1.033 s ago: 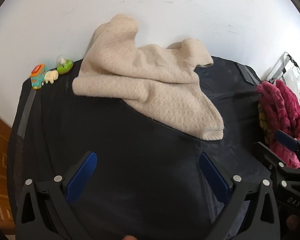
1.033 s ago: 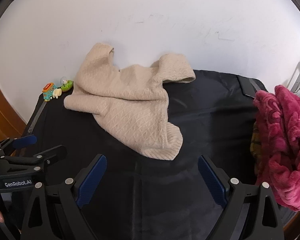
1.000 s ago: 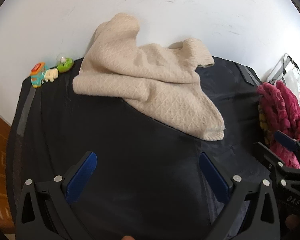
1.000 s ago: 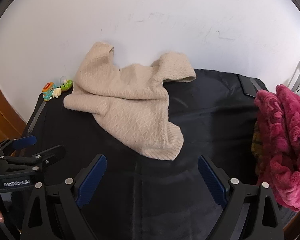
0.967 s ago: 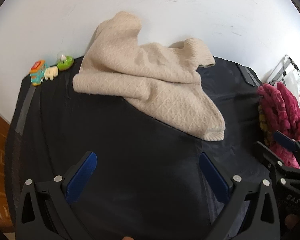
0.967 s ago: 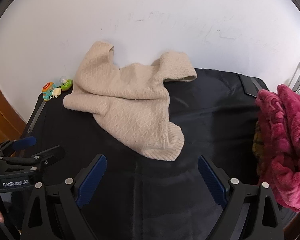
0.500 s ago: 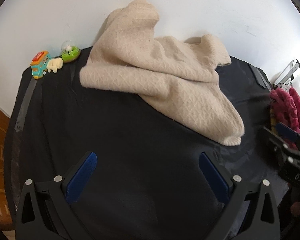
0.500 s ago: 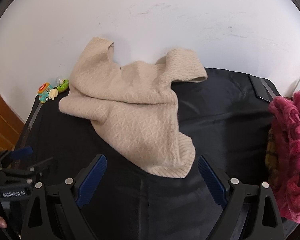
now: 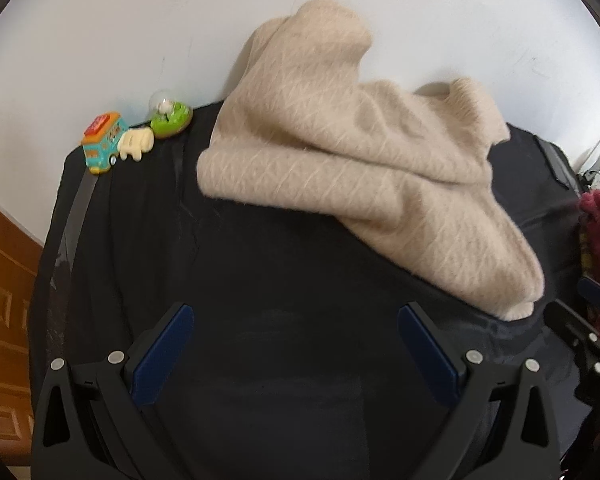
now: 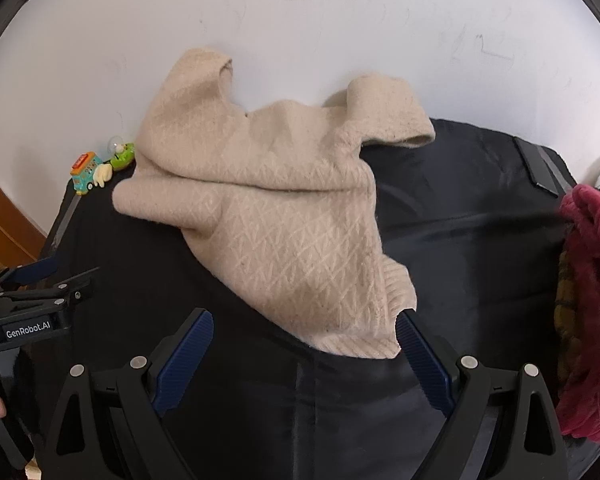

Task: Fold clothes
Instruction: 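Move the right tool toward the crumpled beige sweater, then grasp the beige sweater with the right tool and lift it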

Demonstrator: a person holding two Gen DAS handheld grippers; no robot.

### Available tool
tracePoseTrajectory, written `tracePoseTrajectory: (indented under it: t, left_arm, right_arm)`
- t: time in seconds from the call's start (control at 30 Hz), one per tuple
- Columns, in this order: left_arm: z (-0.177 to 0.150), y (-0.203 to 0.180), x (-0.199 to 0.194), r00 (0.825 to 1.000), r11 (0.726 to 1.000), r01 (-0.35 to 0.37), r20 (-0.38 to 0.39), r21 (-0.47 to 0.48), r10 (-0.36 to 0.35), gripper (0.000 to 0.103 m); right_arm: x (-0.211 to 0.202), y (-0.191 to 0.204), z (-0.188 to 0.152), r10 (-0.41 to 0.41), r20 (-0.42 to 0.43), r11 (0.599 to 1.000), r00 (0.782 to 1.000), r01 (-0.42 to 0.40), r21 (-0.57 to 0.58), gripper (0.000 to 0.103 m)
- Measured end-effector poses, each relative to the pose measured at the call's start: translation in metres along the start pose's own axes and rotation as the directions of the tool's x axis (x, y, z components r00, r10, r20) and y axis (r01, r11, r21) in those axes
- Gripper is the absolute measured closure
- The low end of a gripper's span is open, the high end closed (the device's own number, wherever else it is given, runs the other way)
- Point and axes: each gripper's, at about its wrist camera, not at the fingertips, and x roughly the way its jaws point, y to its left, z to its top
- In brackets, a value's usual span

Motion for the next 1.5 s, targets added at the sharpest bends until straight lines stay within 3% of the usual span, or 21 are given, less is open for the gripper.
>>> tracePoseTrajectory:
  t: [0.47,1.17,1.43,1.5]
  left_arm:
    - [-0.014,0.017,0.042,0.993,0.997,-0.033,-0.115,-0.067,0.025,0.001]
    - [-0.024,0.022,0.056,0.982,0.993,-0.056,-0.186,-0.106,0.036,0.001]
    - [-0.033,0.017,0.056,0.976,0.991,-0.069,-0.215,-0.111,0.044,0.001]
    - [-0.035,0.015,0.055,0.975,0.991,-0.073,-0.217,-0.109,0.048,0.001]
  right_arm:
    - [0.038,-0.014,0.022,0.009,-0.023,1.000,1.000,-0.008,0.025,0.008]
    - [0.123,-0.063,0.139,0.088,0.015,0.982,0.996,-0.089,0.167,0.008]
    - [0.162,-0.080,0.139,0.124,-0.044,0.957,0.991,-0.108,0.267,0.009]
    - [0.166,-0.081,0.138,0.148,-0.042,0.951,0.988,-0.130,0.281,0.017]
